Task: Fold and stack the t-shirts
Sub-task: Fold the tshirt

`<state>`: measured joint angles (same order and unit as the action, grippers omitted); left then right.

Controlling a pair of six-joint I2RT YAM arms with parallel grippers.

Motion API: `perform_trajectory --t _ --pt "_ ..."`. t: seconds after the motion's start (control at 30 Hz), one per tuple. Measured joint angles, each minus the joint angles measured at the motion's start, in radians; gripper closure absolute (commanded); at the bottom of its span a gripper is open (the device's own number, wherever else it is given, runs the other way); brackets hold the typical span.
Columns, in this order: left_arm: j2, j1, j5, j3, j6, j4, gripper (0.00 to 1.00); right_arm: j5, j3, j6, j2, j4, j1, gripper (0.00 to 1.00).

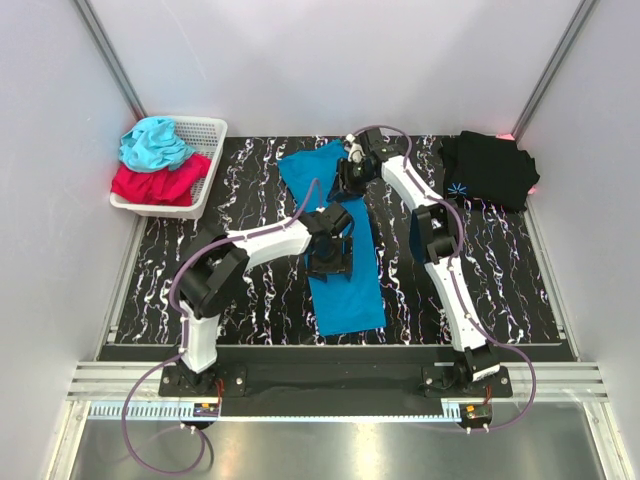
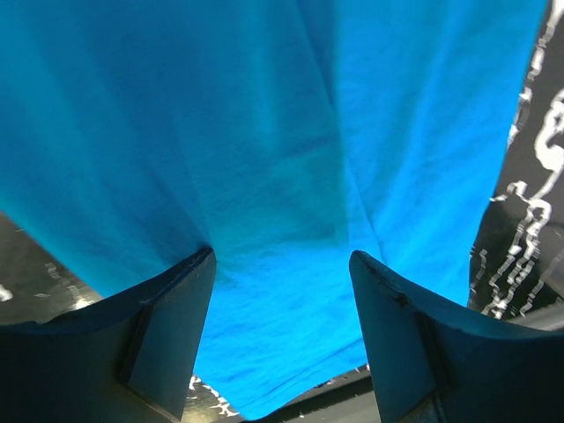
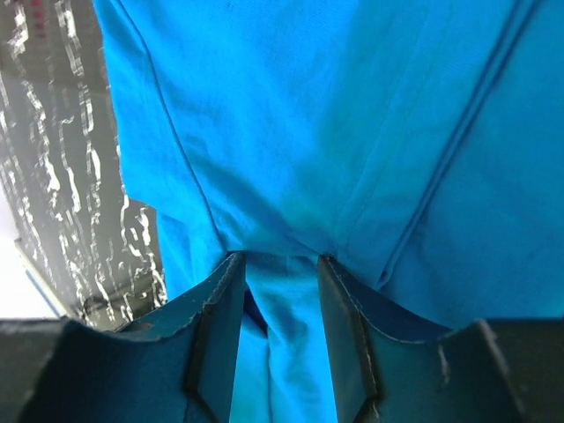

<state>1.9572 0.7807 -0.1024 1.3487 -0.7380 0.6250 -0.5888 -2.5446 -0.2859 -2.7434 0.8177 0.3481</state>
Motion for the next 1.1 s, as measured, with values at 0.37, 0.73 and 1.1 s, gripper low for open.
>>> perform_trajectory --t 0.37,0.73,1.1 --pt "-0.025 0.001 0.089 -0.032 0.003 0.0 0.27 0.137 0.022 -0.034 0.037 0.06 -0.054 0.54" --pt "-0.047 0.001 0.103 -0.057 0.008 -0.024 0.26 0.206 0.021 -0.061 0.05 0.096 -0.061 0.58" --pt "-0.087 -0.058 0.114 -0.044 0.103 -0.011 0.22 0.272 0.038 0.03 0.156 0.059 -0.086 0.54"
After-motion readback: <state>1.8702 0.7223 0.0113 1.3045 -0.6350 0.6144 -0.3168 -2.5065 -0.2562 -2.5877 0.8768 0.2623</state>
